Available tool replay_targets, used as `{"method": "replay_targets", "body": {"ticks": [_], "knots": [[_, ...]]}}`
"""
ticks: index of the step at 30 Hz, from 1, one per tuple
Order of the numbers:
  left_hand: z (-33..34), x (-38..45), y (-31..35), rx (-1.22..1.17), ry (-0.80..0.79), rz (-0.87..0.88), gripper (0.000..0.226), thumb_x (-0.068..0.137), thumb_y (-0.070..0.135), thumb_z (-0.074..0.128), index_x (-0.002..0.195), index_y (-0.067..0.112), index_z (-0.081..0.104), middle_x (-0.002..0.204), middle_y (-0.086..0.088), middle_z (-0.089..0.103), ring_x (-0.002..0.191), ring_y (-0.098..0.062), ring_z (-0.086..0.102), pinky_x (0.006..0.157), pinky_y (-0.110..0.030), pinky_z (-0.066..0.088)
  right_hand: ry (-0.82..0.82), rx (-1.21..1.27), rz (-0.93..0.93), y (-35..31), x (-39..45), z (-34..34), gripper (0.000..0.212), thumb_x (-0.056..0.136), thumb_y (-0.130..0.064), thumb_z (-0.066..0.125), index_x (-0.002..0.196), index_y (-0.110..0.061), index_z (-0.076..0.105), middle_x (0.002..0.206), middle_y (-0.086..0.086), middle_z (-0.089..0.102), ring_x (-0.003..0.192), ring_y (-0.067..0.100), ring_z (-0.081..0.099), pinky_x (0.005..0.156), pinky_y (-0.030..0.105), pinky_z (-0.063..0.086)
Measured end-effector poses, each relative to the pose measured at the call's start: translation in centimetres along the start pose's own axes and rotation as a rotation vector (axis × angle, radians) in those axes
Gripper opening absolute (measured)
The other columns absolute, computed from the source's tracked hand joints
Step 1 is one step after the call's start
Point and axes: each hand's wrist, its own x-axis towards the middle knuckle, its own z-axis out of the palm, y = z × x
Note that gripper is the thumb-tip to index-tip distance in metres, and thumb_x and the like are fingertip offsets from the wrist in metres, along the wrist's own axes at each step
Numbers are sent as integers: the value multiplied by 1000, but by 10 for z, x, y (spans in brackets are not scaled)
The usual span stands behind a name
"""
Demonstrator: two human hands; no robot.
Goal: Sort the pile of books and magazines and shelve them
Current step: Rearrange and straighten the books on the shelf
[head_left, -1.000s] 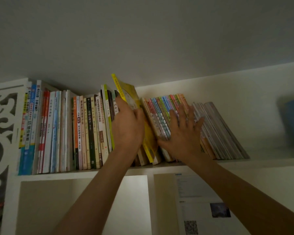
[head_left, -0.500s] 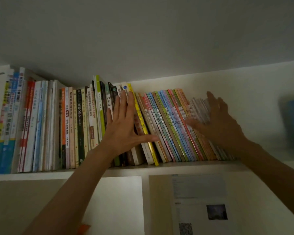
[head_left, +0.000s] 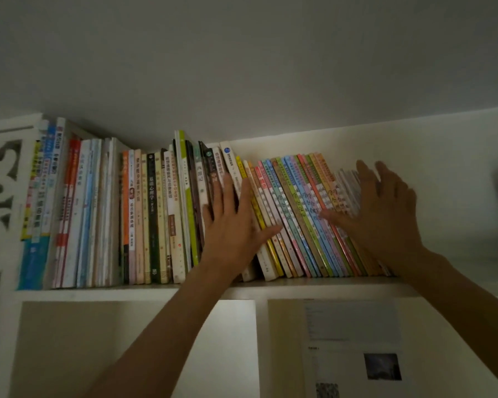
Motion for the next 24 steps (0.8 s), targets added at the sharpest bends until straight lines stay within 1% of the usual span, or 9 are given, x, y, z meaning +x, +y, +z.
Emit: {"method": "replay_targets", "body": {"ticks": [2,5,8,13,15,17,18,21,24], "knots": [[1,-23,-16,-105,87,91,89,83,72,28,148,25,-9,157,-2,-12,143,-15,-12,115,-39,-2,48,5,-60,-10,-5,3,96,74,-73,35,148,-14,20,154,19,16,141,38,14,114,57,13],[-5,-35,-37,-103,207,133,66,92,44,43,148,24,14,156,0,12,142,-14,11,115,-33,10,64,106,-246,-41,-11,11,65,84,-56,42,134,-14,41,142,18,38,132,39,33,111,52,23],[-17,-32,-50,-38,274,60,72,86,41,57,146,22,21,154,-4,18,142,-19,14,115,-38,11,-21,170,-333,-81,-16,20,54,87,-47,54,129,-15,47,141,9,38,133,30,31,110,38,23],[-18,-44,-65,-63,40,-150,122,57,80,45,143,26,-23,153,-7,-24,141,-24,-21,114,-46,-2,-193,-110,-183,-104,-24,38,89,77,-75,42,144,-21,19,156,12,1,143,37,-3,112,57,6],[-12,-50,-66,-66,-54,-191,127,46,84,39,132,33,-39,149,-6,-34,133,-22,-35,112,-51,-6,-164,-194,-193,-100,-29,35,85,74,-77,41,133,-15,41,149,21,24,138,43,19,108,60,21],[-8,-49,-68,-51,-86,-205,128,49,83,47,124,35,-45,145,-4,-40,127,-21,-40,110,-54,-6,-68,-211,-254,-103,-36,33,64,74,-67,56,98,-9,62,113,24,57,109,40,52,89,51,46],[-8,-47,-68,-43,-93,-207,130,53,80,54,122,35,-47,142,-3,-44,125,-22,-41,110,-56,-6,-59,-217,-256,-106,-41,32,51,76,-60,60,82,-10,63,94,17,62,94,34,58,78,41,50],[-8,-41,-67,-32,-113,-211,134,57,72,64,117,36,-50,139,-3,-47,124,-23,-42,109,-58,-6,-296,-73,-186,-112,-46,34,40,93,-49,43,64,-21,44,66,-4,49,63,12,51,52,20,37],[-8,-32,-71,-44,-111,-194,138,53,70,69,116,37,-50,135,-1,-50,129,-26,-39,109,-57,-7,-333,-59,-195,-120,-42,41,40,96,-46,38,62,-24,37,62,-7,44,58,9,48,51,19,36]]}}
